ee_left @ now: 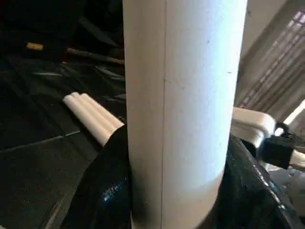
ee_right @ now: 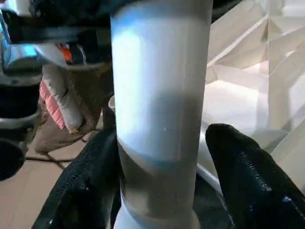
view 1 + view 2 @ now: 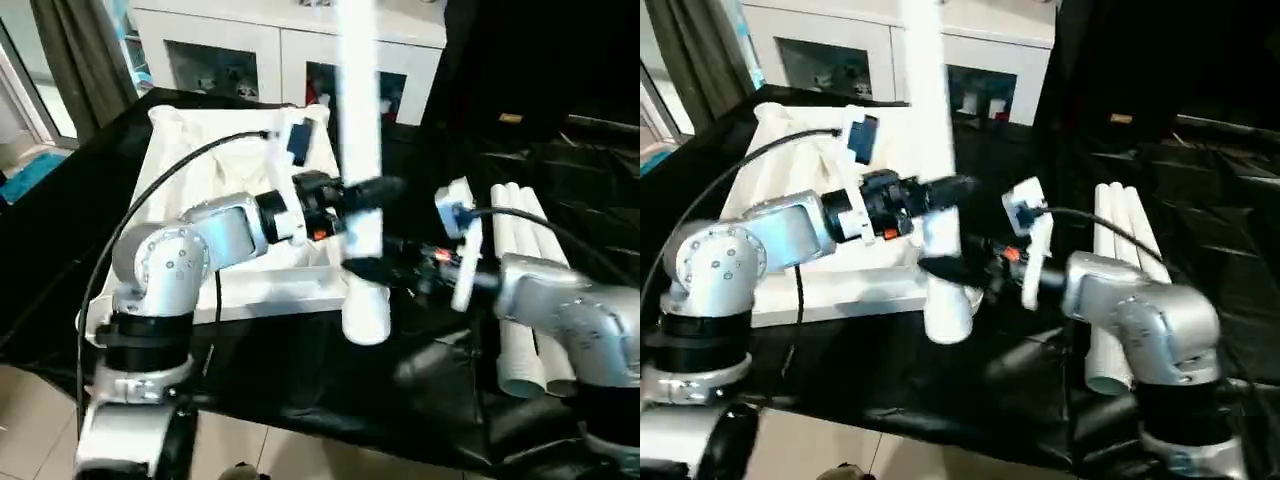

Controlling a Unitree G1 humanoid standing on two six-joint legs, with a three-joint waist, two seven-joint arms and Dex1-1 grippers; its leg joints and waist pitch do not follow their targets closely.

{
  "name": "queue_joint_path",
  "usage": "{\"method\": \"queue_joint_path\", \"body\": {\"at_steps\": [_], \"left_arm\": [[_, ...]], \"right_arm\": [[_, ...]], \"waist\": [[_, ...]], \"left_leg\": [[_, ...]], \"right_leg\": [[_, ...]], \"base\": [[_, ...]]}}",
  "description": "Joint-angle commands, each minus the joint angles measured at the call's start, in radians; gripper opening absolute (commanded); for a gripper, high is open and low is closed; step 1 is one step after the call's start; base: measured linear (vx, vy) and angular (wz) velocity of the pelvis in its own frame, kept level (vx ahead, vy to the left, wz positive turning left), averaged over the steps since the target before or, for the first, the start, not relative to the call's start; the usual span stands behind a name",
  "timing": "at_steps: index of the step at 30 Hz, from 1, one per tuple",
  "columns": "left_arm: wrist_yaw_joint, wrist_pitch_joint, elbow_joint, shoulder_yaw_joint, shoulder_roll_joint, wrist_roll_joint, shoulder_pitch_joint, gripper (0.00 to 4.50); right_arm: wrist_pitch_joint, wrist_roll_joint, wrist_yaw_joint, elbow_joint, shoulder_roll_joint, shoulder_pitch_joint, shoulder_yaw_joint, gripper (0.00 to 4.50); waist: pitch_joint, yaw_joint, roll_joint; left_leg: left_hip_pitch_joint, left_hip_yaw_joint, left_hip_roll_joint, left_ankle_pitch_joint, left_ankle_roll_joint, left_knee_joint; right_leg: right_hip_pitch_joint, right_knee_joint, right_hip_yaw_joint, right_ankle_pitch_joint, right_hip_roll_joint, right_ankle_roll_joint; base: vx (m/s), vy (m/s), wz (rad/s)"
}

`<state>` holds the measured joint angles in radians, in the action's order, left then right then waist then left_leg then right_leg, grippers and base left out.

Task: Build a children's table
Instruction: Pick table leg

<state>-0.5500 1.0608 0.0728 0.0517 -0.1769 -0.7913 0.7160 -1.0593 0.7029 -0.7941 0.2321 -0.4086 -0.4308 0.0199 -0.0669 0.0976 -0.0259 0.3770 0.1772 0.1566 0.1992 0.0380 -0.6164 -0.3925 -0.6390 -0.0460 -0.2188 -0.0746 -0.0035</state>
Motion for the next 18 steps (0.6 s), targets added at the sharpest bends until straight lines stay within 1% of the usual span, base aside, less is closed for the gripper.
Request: {"method": "queue_joint_path", "body": {"at_steps": [1,5,7,8,12,18], "left_arm": [[-0.029,-0.014,0.019,-0.023,-0.007,-0.005,0.023,1.86],[-0.057,-0.029,0.013,-0.035,-0.013,0.001,0.032,1.86],[-0.069,-0.034,0.012,-0.043,-0.017,0.003,0.032,1.86],[-0.076,-0.035,0.015,-0.047,-0.019,0.003,0.028,1.86],[-0.086,-0.040,0.016,-0.056,-0.021,0.005,0.022,1.86],[-0.108,-0.038,0.029,-0.081,-0.028,0.008,0.013,1.86]], "right_arm": [[-0.010,0.009,-0.015,-0.005,-0.014,-0.007,-0.015,3.00],[-0.024,0.023,-0.034,-0.007,-0.028,-0.007,-0.032,3.00],[-0.032,0.035,-0.040,-0.006,-0.030,-0.007,-0.033,3.00],[-0.039,0.045,-0.046,-0.002,-0.029,-0.005,-0.033,3.00],[-0.045,0.049,-0.051,0.000,-0.030,0.002,-0.042,3.00],[-0.049,0.057,-0.048,0.002,-0.028,0.011,-0.048,3.00]], "waist": [[0.070,0.004,-0.011],[0.071,0.005,-0.014],[0.071,0.006,-0.013],[0.072,0.007,-0.010],[0.073,0.010,-0.014],[0.073,0.015,-0.012]], "left_leg": [[-0.011,-0.022,0.061,0.028,-0.017,0.070],[-0.010,-0.021,0.061,0.021,-0.021,0.069],[-0.010,-0.021,0.062,0.018,-0.021,0.069],[-0.010,-0.022,0.062,0.018,-0.022,0.068],[-0.011,-0.021,0.062,0.008,-0.025,0.067],[-0.011,-0.021,0.062,0.014,-0.020,0.068]], "right_leg": [[0.057,0.072,0.049,-0.057,-0.073,-0.211],[0.058,0.071,0.050,-0.052,-0.073,-0.216],[0.057,0.070,0.050,-0.048,-0.073,-0.219],[0.057,0.069,0.049,-0.047,-0.074,-0.221],[0.057,0.066,0.049,-0.029,-0.074,-0.228],[0.057,0.067,0.049,-0.028,-0.073,-0.227]], "base": [[0.000,0.000,0.00],[0.000,0.000,0.00],[0.000,0.000,0.00],[0.000,0.000,0.00],[0.000,0.000,0.00],[0.000,0.000,0.00]]}}
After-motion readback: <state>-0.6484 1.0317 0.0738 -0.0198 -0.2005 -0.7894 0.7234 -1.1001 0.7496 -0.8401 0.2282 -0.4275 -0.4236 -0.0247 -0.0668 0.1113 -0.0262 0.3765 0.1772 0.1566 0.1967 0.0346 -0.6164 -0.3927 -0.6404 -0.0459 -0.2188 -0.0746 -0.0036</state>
